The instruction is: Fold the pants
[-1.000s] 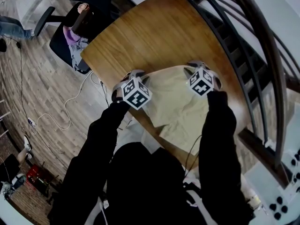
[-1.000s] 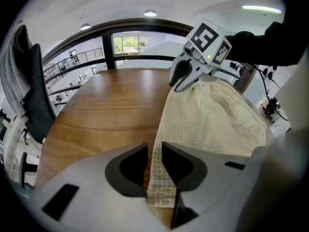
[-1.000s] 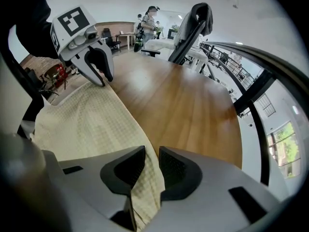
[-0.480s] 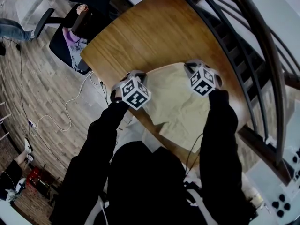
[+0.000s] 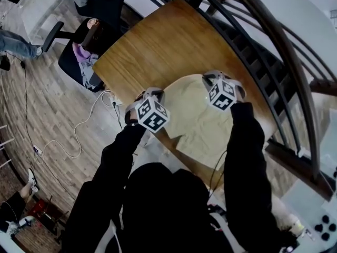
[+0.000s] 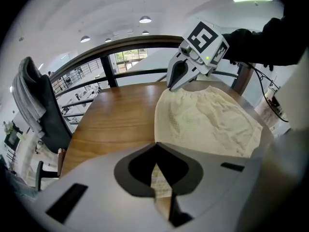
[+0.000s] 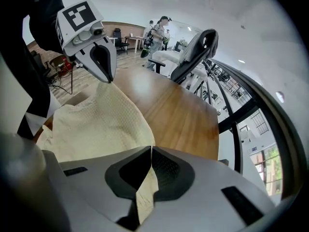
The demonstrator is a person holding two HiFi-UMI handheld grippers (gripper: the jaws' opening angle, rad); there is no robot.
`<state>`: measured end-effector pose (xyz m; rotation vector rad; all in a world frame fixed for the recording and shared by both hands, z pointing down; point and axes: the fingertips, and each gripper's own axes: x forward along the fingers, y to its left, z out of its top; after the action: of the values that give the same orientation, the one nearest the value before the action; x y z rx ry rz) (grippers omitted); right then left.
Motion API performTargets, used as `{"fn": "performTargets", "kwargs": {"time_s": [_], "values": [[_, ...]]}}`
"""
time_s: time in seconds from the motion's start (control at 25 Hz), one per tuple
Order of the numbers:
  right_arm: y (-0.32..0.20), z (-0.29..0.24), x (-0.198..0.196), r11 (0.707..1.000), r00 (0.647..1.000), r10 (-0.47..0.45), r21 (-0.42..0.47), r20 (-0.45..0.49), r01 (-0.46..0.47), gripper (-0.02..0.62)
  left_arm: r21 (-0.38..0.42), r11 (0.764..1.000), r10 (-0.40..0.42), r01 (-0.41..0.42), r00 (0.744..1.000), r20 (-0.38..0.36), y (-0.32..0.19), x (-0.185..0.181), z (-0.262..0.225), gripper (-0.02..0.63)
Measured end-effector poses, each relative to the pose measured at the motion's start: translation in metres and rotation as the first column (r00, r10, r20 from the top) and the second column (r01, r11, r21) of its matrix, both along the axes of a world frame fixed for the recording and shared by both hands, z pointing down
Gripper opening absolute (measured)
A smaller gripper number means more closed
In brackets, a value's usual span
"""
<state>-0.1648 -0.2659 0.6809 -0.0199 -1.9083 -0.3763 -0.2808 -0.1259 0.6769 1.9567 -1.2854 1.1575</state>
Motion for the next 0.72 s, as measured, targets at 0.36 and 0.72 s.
{"fn": "performTargets", "kwargs": {"time_s": [0.36,0.72], "values": [[0.017,-0.039,0.016,0.997,0.992,0.071,-0.045,0.101,-0.067,0.009,0.051,0.996,-0.078,0.080,0.997,-0.023,0.016,0.025,-0.040,0.005],[0.028,-0.072,0.039,0.996,0.984,0.084,-0.054,0.159,-0.076,0.009,0.085,0.992,-0.091,0.097,0.994,-0.066,0.031,0.056,-0.082,0.005]]}}
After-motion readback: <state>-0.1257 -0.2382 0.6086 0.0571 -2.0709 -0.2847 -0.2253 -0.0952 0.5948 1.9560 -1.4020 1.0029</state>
